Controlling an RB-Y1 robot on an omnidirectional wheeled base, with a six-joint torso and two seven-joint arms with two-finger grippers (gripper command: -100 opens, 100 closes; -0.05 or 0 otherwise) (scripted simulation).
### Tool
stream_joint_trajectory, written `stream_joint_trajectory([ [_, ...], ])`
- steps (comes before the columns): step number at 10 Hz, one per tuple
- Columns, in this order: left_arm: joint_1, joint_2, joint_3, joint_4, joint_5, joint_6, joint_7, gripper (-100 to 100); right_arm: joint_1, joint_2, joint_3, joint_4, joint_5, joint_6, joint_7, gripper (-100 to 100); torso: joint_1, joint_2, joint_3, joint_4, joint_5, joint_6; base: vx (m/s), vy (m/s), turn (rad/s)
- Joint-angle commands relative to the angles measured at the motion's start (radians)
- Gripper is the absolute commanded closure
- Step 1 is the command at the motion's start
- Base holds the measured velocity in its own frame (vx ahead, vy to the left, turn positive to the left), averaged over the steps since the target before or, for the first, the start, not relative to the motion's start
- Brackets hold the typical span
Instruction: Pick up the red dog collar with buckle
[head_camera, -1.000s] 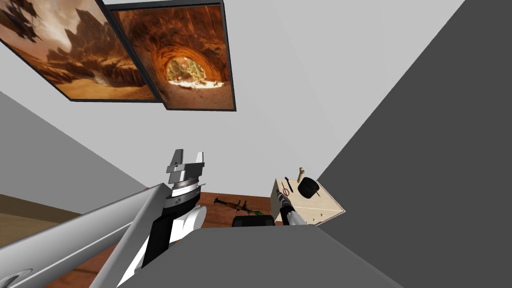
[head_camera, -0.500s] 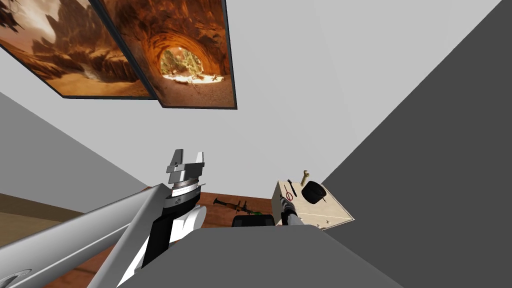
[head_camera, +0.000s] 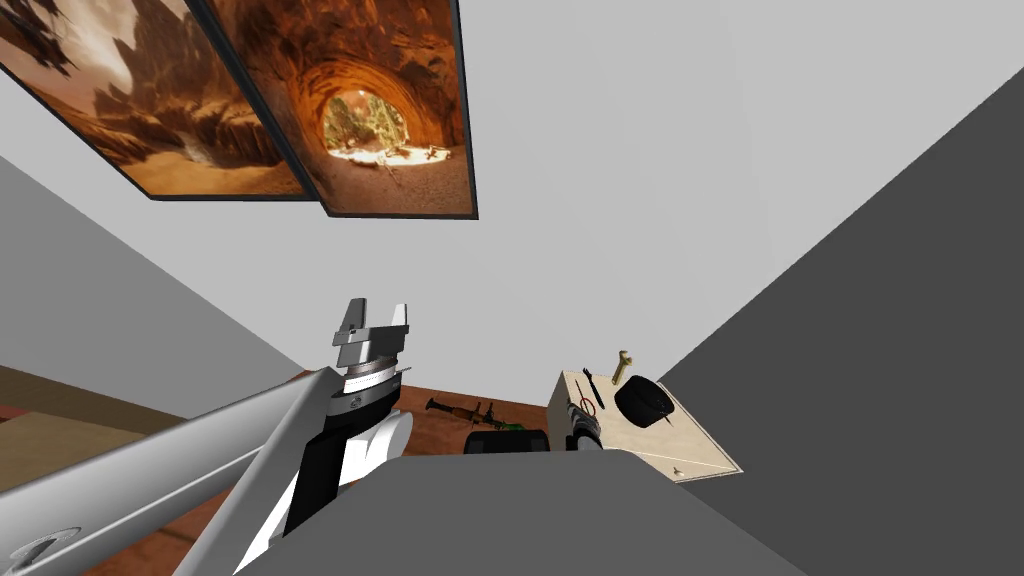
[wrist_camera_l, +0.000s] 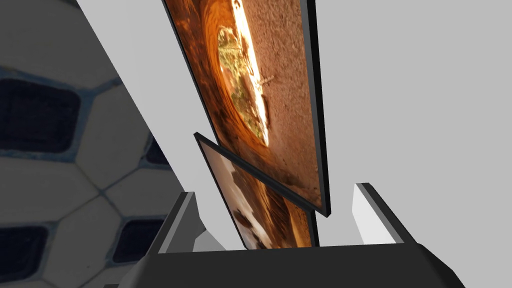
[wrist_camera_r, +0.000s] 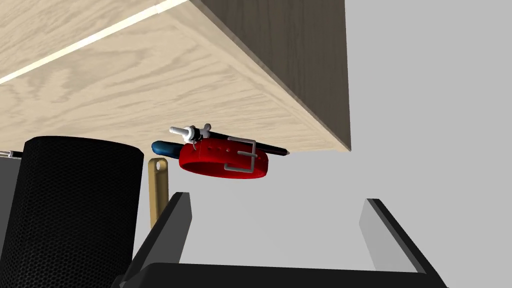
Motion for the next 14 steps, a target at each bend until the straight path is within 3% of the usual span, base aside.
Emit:
stream_joint_trajectory([
  [1, 0.000, 0.000, 0.000, 0.000, 0.000, 0.000, 0.000, 0, 0.004, 0.000, 0.011, 0.029, 0.036, 0.039, -0.006, -100, 0.000, 0.000, 0.000, 0.000, 0.000, 0.000, 0.087, -0.017, 0.073],
  [7, 0.000, 0.000, 0.000, 0.000, 0.000, 0.000, 0.000, 0, 0.018, 0.004, 0.052, 0.205, 0.175, 0.169, -0.024, -100, -0.004, 0.006, 0.003, 0.001, -0.001, 0.000, 0.059, -0.044, 0.095],
  [9, 0.000, 0.000, 0.000, 0.000, 0.000, 0.000, 0.000, 0, 0.015, 0.005, 0.056, 0.224, 0.183, 0.166, -0.047, -100, -0.005, 0.006, 0.004, 0.001, -0.001, 0.000, 0.015, -0.053, 0.039],
  [10, 0.000, 0.000, 0.000, 0.000, 0.000, 0.000, 0.000, 0, 0.017, 0.006, 0.057, 0.222, 0.184, 0.169, -0.042, 0, -0.004, 0.007, 0.004, 0.001, 0.000, 0.001, 0.000, -0.006, 0.000],
  [11, 0.000, 0.000, 0.000, 0.000, 0.000, 0.000, 0.000, 0, 0.010, 0.015, 0.063, 0.256, 0.200, 0.179, -0.078, -100, -0.002, 0.007, 0.004, 0.001, 0.000, 0.001, 0.017, -0.028, 0.067],
  [14, 0.000, 0.000, 0.000, 0.000, 0.000, 0.000, 0.000, 0, 0.002, 0.027, 0.072, 0.302, 0.222, 0.193, -0.125, -100, -0.001, 0.007, 0.004, 0.001, 0.000, 0.001, 0.012, -0.011, 0.024],
])
